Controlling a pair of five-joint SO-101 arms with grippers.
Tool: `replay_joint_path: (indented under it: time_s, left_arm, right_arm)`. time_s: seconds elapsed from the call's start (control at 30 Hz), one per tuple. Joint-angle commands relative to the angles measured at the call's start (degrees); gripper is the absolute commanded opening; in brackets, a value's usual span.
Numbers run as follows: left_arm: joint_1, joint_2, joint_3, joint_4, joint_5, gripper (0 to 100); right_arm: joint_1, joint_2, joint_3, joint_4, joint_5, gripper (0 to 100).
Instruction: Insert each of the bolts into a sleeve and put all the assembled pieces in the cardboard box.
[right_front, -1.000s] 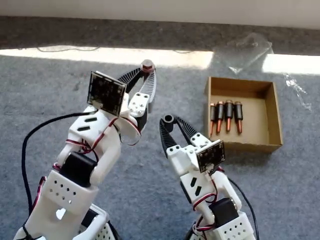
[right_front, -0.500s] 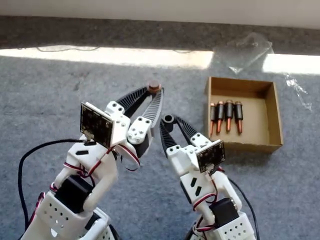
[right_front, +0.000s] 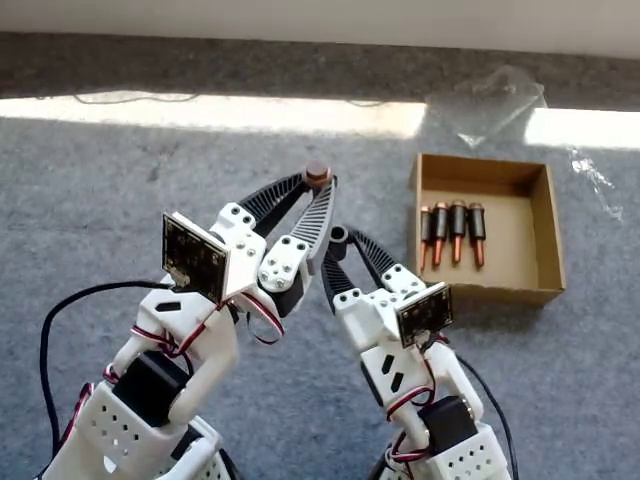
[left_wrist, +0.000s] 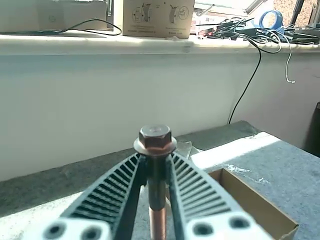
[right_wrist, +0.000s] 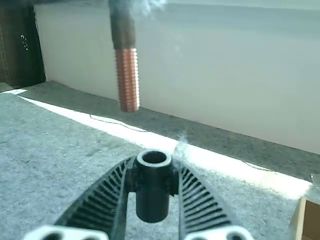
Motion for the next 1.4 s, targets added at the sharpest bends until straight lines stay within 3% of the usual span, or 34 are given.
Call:
replay_joint_path:
  time_s: [0.0, 0.27, 0.63, 1.07, 1.17, 1.37]
  left_arm:
    - [1.01, -1.10, -0.40, -1.76, 0.62, 1]
    - [1.01, 10.33, -2.07, -5.80, 0.79, 1]
    - [5.41, 9.54, -0.92, -5.89, 0.62, 1]
    - [4.44, 9.36, -0.92, -5.71, 0.18, 1]
    - [3.38, 7.43, -0.75, -5.71, -4.04, 1]
    - [3.47, 4.70, 0.40, -4.84, -2.37, 1]
  right_arm:
    - [0.48, -0.40, 6.99, -2.33, 0.62, 0.5]
    - [0.66, -0.40, 7.08, -1.80, 0.88, 0.5]
    - [0.57, -0.40, 7.08, -1.10, 0.88, 0.5]
    - [0.57, -0.40, 7.08, -1.10, 0.97, 0.5]
    - [0.57, -0.40, 7.08, -1.10, 0.97, 0.5]
    - [0.57, -0.40, 7.08, -1.10, 0.97, 0.5]
